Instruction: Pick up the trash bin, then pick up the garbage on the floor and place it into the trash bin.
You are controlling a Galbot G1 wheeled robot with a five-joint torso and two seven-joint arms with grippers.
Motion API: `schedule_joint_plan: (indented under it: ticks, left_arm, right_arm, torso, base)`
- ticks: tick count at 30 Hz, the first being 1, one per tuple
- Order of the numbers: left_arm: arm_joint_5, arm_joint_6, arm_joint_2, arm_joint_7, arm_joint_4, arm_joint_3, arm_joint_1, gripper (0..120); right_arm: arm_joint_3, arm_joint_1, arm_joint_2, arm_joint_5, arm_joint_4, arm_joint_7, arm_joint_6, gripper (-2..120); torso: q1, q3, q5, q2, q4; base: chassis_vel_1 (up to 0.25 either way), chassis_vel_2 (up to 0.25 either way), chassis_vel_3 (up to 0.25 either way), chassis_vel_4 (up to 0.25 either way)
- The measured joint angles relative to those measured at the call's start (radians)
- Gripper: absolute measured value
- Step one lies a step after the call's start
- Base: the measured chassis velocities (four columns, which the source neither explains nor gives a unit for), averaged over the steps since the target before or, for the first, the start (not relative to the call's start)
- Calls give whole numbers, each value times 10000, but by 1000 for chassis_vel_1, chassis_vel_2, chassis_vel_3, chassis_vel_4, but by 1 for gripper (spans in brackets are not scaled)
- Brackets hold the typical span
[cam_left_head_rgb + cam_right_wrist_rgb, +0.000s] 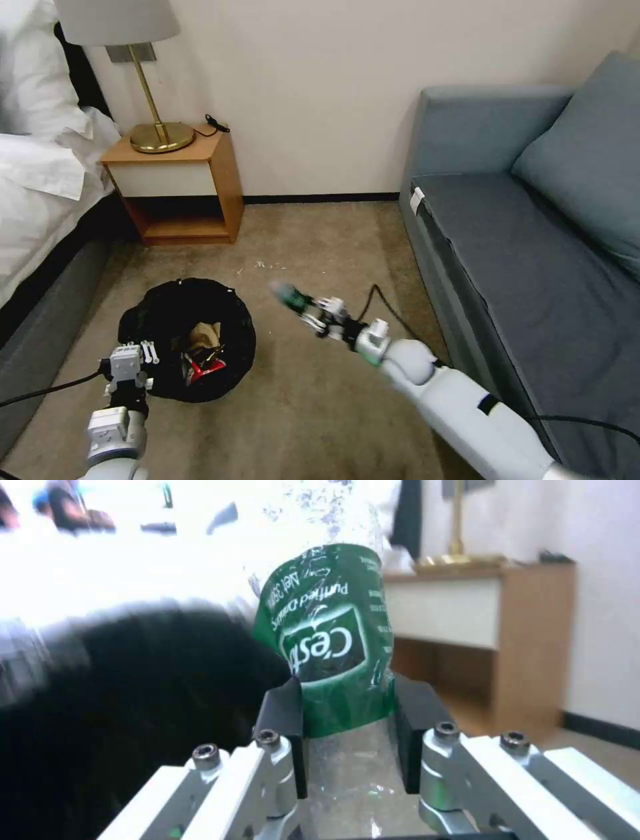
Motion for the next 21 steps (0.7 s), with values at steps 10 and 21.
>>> schedule_joint_plan:
  ticks: [10, 21]
  left_arm:
    - [-129, -1, -60, 48, -186, 62, 57, 7]
    - [-153, -95, -202, 51, -331, 62, 176, 7]
  right_arm:
    - [-2829, 1265, 1553, 835, -335, 2286, 458, 24]
    - [-3123, 980, 2312, 317, -577, 4150, 86, 42]
  torso:
    - [0, 0, 0, 0, -3]
    - [0, 0, 3, 0, -2]
  base:
    - [0, 0, 0, 0]
    - [0, 0, 0, 0]
